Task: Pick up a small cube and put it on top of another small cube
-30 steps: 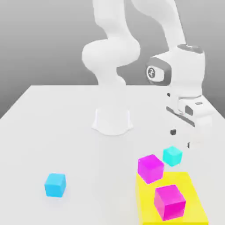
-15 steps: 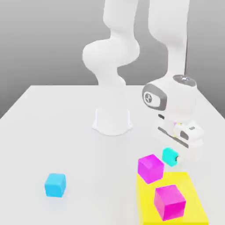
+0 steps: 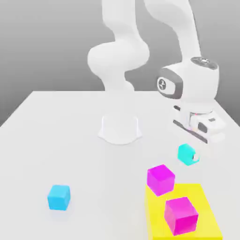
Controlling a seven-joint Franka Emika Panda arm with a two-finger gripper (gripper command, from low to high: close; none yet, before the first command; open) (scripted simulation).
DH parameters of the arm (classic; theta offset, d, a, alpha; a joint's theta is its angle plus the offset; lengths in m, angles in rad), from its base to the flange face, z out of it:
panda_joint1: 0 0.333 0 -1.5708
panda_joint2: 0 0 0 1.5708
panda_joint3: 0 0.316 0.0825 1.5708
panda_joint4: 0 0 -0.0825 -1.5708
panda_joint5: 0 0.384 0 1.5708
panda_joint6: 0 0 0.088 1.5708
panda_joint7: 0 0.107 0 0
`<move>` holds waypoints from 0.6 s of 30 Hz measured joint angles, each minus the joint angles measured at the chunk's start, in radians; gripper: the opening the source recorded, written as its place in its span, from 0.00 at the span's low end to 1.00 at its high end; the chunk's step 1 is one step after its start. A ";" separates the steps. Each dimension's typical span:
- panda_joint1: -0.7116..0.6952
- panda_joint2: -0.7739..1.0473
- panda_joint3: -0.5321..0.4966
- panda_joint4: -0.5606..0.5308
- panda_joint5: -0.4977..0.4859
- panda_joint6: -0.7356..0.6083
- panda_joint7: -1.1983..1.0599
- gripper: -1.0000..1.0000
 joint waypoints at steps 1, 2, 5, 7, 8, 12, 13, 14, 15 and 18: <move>-0.016 0.008 -0.009 0.036 0.003 -0.029 -0.006 0.00; -0.033 0.016 -0.017 0.072 0.006 -0.058 -0.011 0.00; -0.075 0.040 -0.046 0.180 0.008 -0.144 -0.022 0.00; -0.109 0.055 -0.067 0.252 0.006 -0.202 -0.028 0.00; -0.129 0.062 -0.076 0.288 0.005 -0.231 -0.030 0.00; -0.195 0.088 -0.109 0.432 -0.004 -0.345 -0.037 0.00; -0.211 0.094 -0.118 0.468 -0.007 -0.374 -0.038 0.00; -0.222 0.103 -0.125 0.497 -0.009 -0.393 -0.039 0.00; -0.224 0.122 -0.125 0.508 -0.004 -0.383 -0.044 0.00; -0.231 0.207 -0.120 0.500 0.020 -0.291 -0.063 0.00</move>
